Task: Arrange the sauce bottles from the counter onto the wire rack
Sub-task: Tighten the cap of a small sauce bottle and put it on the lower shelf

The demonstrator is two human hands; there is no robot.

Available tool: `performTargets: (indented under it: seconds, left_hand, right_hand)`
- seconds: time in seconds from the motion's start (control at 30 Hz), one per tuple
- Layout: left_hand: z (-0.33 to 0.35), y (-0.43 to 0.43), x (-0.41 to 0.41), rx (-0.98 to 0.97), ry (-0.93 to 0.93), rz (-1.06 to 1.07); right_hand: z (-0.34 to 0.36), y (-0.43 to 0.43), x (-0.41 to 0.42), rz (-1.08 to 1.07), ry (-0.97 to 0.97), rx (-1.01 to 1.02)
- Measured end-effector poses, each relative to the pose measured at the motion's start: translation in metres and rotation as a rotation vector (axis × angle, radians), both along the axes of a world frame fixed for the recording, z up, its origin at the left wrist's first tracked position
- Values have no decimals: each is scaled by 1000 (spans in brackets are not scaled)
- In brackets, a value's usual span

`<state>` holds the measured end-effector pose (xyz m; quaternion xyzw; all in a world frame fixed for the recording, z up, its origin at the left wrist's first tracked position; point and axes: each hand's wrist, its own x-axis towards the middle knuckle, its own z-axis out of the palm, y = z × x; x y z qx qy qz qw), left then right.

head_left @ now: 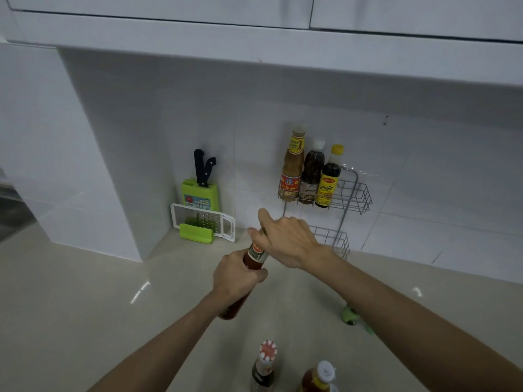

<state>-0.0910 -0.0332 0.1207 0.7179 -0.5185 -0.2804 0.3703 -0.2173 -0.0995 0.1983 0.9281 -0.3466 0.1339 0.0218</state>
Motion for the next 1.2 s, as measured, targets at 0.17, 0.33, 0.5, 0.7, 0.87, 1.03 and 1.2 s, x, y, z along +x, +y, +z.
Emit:
performTargets:
  seconds: [0.17, 0.33, 0.5, 0.7, 0.87, 1.03, 1.2]
  left_hand:
    - [25, 4, 20, 97, 314, -595]
    - [19, 0, 9, -1, 315, -317]
    - [5, -1, -5, 5, -35, 56]
    - [0, -5, 4, 70, -21, -50]
    - [28, -4, 24, 136, 287, -593]
    - [27, -8, 17, 53, 310, -461]
    - [8, -12, 7, 74, 207, -113]
  right_hand:
    - [26, -8, -20, 508, 134, -245]
    - [15, -5, -11, 305, 4, -154]
    - [-5, 8, 1, -68, -79, 75]
    - [-9, 9, 3, -171, 11, 219]
    - [24, -3, -20, 354, 121, -184]
    - [14, -5, -8, 264, 8, -165]
    - [-6, 4, 5, -94, -107, 36]
